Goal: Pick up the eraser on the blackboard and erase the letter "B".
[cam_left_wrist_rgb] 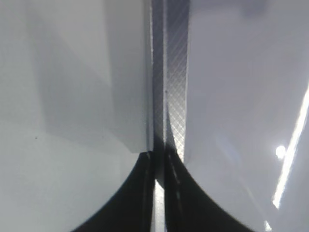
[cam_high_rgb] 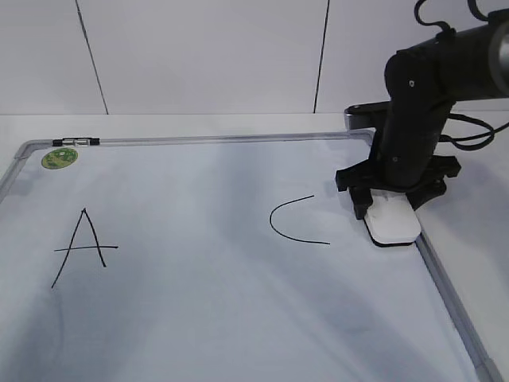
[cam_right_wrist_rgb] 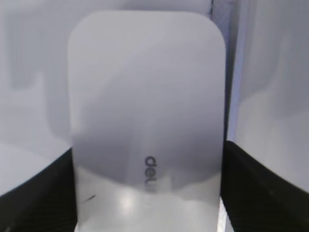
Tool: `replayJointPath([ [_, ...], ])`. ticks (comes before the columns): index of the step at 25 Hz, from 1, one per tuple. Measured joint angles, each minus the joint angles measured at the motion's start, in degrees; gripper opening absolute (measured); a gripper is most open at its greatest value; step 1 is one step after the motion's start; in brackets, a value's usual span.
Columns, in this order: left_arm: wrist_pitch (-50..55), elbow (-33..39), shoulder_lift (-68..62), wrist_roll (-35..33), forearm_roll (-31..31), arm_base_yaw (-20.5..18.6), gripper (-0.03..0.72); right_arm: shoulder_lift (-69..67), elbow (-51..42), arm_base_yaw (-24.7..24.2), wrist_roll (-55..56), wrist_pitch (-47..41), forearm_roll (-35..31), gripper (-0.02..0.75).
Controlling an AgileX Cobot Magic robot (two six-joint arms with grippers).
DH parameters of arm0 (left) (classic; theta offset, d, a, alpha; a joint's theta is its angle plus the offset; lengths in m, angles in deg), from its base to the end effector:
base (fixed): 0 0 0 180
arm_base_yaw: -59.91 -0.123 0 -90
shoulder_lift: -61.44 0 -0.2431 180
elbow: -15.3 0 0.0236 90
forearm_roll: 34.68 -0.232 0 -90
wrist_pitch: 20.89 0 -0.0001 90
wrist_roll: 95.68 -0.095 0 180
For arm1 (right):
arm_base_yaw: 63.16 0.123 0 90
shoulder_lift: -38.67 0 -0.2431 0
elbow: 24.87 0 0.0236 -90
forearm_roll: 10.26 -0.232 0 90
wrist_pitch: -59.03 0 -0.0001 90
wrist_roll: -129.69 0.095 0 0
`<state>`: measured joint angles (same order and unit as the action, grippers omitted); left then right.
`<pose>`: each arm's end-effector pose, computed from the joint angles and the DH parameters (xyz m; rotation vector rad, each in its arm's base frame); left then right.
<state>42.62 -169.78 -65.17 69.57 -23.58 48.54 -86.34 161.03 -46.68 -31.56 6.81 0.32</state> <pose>0.3439 0.0524 0.1237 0.0543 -3.0809 0.2856 0.3573 0.0913 0.1371 -0.0923 2.9460 -0.1499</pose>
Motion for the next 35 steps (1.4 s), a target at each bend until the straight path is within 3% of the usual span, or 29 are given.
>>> replayJointPath([
  [23, 0.1, 0.0, 0.0, 0.0, 0.1, 0.0, 0.013, -0.8, 12.0, 0.0, 0.0, -13.5, -0.7, 0.595],
  [35, 0.1, 0.0, 0.0, 0.0, 0.1, 0.0, 0.013, -0.8, 20.4, 0.0, -4.0, -17.8, -4.9, 0.589],
])
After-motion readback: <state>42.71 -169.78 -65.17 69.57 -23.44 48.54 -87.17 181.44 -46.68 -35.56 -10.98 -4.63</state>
